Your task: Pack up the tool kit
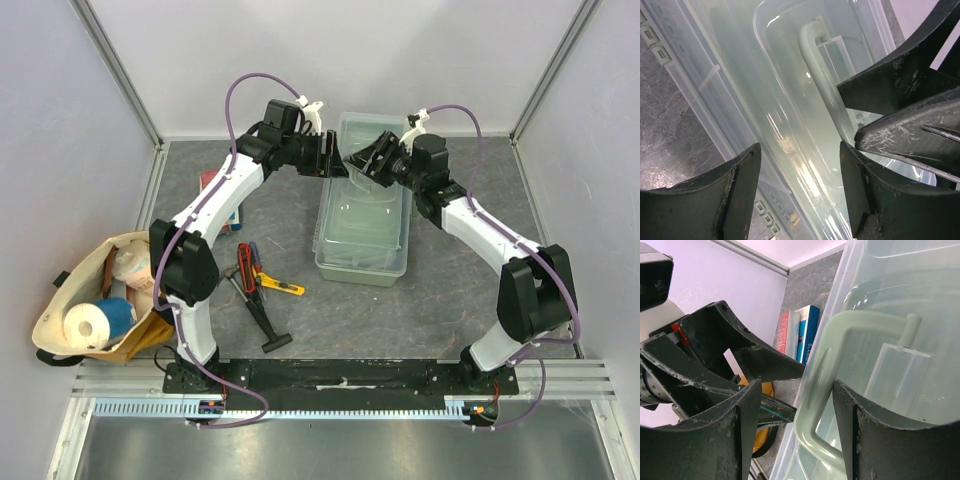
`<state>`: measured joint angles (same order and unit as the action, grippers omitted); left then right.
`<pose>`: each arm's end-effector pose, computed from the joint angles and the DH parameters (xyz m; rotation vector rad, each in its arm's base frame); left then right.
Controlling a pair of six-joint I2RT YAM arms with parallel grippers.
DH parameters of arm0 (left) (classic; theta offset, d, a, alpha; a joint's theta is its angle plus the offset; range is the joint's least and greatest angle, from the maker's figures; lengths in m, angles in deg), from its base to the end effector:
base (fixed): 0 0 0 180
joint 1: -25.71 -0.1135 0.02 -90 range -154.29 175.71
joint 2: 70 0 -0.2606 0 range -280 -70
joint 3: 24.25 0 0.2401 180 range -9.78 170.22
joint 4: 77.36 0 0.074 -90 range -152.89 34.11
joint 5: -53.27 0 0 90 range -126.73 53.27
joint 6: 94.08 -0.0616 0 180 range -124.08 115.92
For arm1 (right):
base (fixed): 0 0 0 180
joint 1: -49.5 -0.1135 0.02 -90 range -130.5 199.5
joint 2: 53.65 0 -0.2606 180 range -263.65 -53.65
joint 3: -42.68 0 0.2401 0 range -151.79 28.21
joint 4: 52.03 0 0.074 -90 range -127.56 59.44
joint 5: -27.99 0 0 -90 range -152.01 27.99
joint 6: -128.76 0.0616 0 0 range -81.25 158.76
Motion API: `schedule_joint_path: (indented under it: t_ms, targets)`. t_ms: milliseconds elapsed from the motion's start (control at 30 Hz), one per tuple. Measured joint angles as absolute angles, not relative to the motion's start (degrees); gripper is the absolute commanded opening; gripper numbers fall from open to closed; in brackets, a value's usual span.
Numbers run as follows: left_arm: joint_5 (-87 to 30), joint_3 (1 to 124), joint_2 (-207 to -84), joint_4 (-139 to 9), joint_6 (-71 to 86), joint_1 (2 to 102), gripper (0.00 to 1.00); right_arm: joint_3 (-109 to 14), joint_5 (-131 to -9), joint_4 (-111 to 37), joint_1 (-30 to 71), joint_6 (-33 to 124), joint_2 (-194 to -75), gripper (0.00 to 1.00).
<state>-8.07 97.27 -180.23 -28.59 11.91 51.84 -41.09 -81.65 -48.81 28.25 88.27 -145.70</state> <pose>0.3885 -0.2235 0.3271 0.4885 2.2491 -0.9492 0.3618 0.1629 0.3130 0.2035 1.9104 1.1683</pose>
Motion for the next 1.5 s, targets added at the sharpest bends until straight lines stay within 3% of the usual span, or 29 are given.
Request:
schedule_joint_path:
  t_ms: [400,733,1167,1500]
  targets:
    - [-7.5,97.5,-180.6,-28.7,11.9,51.9,0.7,-41.7,-83.2,-49.7,29.3,91.4,-147.7,0.46]
    - [-8.6,97.2,-180.3,-28.9,14.4,51.1,0.7,-37.8,-84.4,-58.0,30.0,98.0,-148.2,0.01]
    - [-17.2,86.0,-171.7,-34.5,23.4,46.4,0.7,-41.0,-89.1,-53.3,31.0,98.0,-148.9,0.0]
    - [-9.6,77.3,-167.5,-46.6,28.2,45.5,0.66,-48.8,-89.0,-43.3,31.5,92.6,-149.3,0.0]
